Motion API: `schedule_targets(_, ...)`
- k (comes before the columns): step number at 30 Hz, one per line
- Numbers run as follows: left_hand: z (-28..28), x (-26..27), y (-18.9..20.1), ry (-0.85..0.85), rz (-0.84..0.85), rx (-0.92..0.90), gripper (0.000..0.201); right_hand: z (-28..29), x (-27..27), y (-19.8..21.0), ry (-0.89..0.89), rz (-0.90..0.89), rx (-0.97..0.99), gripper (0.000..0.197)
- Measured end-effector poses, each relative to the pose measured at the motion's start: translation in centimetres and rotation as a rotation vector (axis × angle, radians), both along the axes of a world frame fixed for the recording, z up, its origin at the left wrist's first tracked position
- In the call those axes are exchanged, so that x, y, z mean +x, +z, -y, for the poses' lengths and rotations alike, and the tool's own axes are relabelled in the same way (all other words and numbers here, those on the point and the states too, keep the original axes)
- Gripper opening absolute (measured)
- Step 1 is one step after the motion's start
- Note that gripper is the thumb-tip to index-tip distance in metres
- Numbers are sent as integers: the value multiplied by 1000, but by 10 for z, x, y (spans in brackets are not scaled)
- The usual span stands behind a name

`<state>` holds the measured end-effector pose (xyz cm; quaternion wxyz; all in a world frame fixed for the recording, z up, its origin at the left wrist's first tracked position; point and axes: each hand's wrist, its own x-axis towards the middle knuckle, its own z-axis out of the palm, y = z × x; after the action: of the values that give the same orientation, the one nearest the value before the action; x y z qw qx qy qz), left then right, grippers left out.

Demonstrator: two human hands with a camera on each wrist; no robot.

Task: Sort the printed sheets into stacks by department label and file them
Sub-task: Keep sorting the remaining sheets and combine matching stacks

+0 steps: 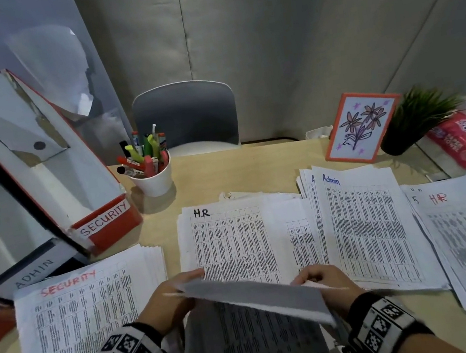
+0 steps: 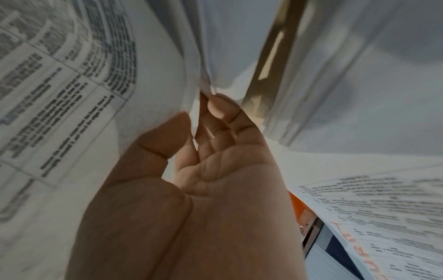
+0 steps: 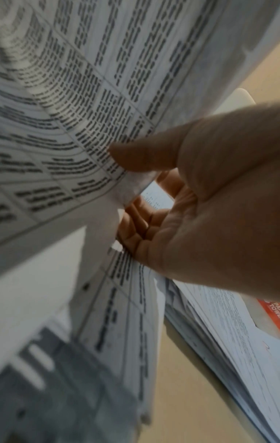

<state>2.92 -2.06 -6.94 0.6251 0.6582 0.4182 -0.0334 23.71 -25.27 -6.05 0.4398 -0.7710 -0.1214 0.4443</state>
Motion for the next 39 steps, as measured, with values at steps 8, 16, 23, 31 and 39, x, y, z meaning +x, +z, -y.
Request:
schedule_targets(8, -2, 5, 5, 239, 54, 2, 32, 5, 3, -4, 3, -88, 54, 19)
schedule_targets(16, -3, 5, -3, 230, 2, 154, 77, -3, -12, -7, -234, -175, 75, 27)
schedule_targets(23, 9, 4, 2, 220, 41, 19, 40, -17, -6, -4, -197, -147, -68, 12)
schedule_targets(31, 20, 16, 11, 93, 22, 64, 46, -40, -11, 15, 45, 97, -217, 15)
schedule_targets(39, 15, 22, 44, 82, 132, 15, 18, -38, 5, 41, 4, 98, -2, 8)
